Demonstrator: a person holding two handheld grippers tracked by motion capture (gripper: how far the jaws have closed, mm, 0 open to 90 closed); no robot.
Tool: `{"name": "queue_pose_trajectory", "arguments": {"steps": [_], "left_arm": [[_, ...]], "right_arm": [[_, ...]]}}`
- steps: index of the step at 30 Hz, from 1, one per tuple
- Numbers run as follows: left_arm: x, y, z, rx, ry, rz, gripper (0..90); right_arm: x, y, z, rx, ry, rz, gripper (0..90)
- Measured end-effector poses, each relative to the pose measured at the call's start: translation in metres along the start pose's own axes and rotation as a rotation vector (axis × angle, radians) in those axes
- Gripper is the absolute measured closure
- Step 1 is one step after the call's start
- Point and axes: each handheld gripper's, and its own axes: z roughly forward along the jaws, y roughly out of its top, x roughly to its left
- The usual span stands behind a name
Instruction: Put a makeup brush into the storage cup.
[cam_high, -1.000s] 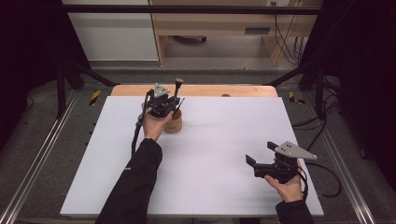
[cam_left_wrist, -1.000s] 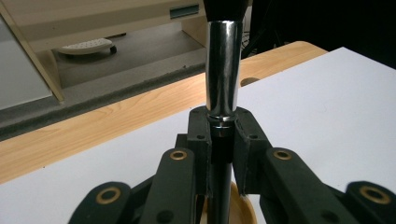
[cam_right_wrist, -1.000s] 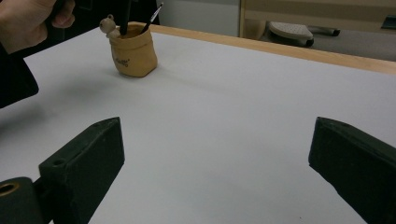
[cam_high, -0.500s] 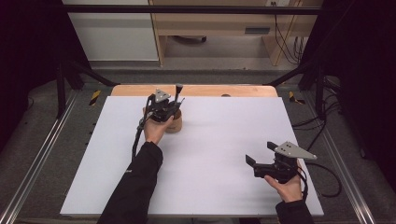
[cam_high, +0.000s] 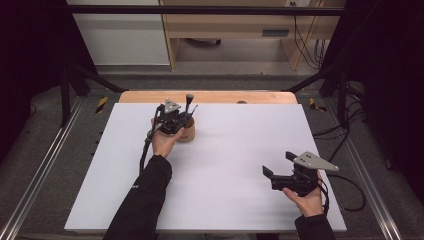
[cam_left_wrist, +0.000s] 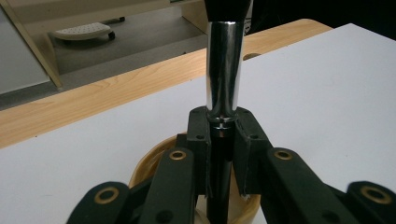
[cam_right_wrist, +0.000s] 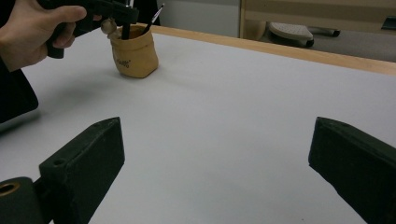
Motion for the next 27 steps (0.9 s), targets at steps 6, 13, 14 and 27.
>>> {"name": "queue_pose_trajectory", "arguments": {"steps": [6, 13, 14, 27], "left_arm": [[-0.001, 0.001, -0.007, 0.002, -0.008, 0.001, 73.8], [-0.003, 0.002, -0.023, -0.022, -0.020, -0.005, 67.0], [-0.003, 0.002, -0.025, -0.026, -0.023, -0.003, 65.4], [-0.010, -0.002, -0.064, -0.070, -0.099, 0.014, 50.9]], "right_arm": [[0.001, 0.001, 0.000, -0.003, 0.001, -0.001, 4.2], [0.001, 0.002, -0.001, -0.007, 0.001, -0.006, 4.2], [0.001, 0.002, -0.001, -0.007, 0.002, -0.001, 4.1], [0.000, 0.004, -0.004, -0.020, -0.008, -0.004, 4.0]]}}
